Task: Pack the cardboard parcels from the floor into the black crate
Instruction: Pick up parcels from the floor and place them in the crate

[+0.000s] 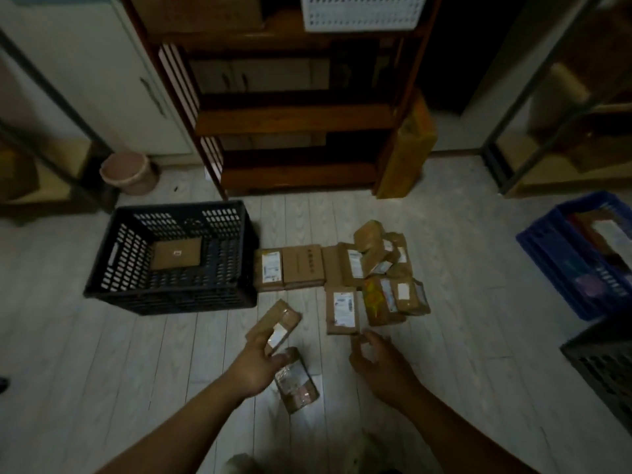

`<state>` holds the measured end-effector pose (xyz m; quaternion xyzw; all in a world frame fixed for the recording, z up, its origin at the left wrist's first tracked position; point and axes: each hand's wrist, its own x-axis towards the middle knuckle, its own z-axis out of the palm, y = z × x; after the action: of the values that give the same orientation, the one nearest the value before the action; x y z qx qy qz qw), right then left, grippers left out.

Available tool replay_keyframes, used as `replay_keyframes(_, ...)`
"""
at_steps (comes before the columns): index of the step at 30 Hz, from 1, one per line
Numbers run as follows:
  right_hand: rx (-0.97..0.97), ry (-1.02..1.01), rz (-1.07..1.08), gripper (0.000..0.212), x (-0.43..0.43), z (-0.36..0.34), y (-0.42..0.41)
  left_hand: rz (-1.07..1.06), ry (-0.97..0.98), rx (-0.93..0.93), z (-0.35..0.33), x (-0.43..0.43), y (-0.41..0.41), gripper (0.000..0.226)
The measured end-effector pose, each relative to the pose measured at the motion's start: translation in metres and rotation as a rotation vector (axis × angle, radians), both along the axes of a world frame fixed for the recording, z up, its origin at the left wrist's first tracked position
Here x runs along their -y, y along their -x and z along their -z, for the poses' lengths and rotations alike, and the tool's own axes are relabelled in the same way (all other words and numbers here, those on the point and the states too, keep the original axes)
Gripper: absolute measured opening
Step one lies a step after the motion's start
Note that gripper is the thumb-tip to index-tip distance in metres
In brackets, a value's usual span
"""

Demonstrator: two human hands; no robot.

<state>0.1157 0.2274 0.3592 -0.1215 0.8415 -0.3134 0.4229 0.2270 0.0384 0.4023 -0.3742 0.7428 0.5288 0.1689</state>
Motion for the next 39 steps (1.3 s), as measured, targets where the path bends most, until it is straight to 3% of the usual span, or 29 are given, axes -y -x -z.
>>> replay_keyframes(3, 0.042, -0.055, -0.058, 0.065, 0.012, 0.082, -0.004, -0.092, -0.025, 0.043, 0.074, 0.006, -0.006, 0.042)
replay_keyframes(11, 0.078, -0.061, -0.190, 0.065, 0.062, 0.320, -0.019, -0.234, -0.046, 0.220, 0.327, 0.031, -0.036, 0.068)
replay_keyframes(16, 0.104, -0.050, -0.270, 0.074, 0.095, 0.437, -0.024, -0.366, -0.215, 0.261, 0.442, 0.038, -0.041, 0.090)
replay_keyframes(17, 0.114, -0.045, -0.240, 0.076, 0.100, 0.456, -0.026, -0.411, -0.268, 0.286, 0.459, 0.037, -0.039, 0.084)
replay_keyframes(20, 0.166, -0.094, -0.131, 0.077, 0.107, 0.507, -0.038, -0.504, -0.391, 0.300, 0.500, 0.030, -0.035, 0.022)
replay_keyframes(21, 0.207, -0.128, -0.128, 0.072, 0.107, 0.519, -0.041, -0.478, -0.401, 0.312, 0.509, 0.027, -0.034, 0.018)
replay_keyframes(24, 0.309, -0.130, -0.146, 0.046, 0.106, 0.526, -0.044, -0.340, -0.441, 0.281, 0.529, 0.020, -0.034, 0.024)
replay_keyframes(26, 0.266, -0.097, -0.125, 0.042, 0.104, 0.520, -0.042, -0.395, -0.437, 0.214, 0.524, 0.017, -0.030, 0.017)
replay_keyframes(31, 0.085, 0.141, 0.092, 0.036, 0.104, 0.490, -0.014, -0.435, -0.383, -0.124, 0.511, 0.026, -0.008, 0.064)
replay_keyframes(34, 0.087, 0.357, 0.261, 0.023, 0.117, 0.462, 0.005, -0.442, -0.344, -0.283, 0.500, 0.035, 0.011, 0.068)
replay_keyframes(37, 0.059, 0.488, 0.326, 0.035, 0.133, 0.430, 0.019, -0.416, -0.279, -0.446, 0.476, 0.048, 0.029, 0.056)
replay_keyframes(39, -0.005, 0.546, 0.352, 0.050, 0.143, 0.409, 0.030, -0.381, -0.295, -0.520, 0.454, 0.060, 0.037, 0.063)
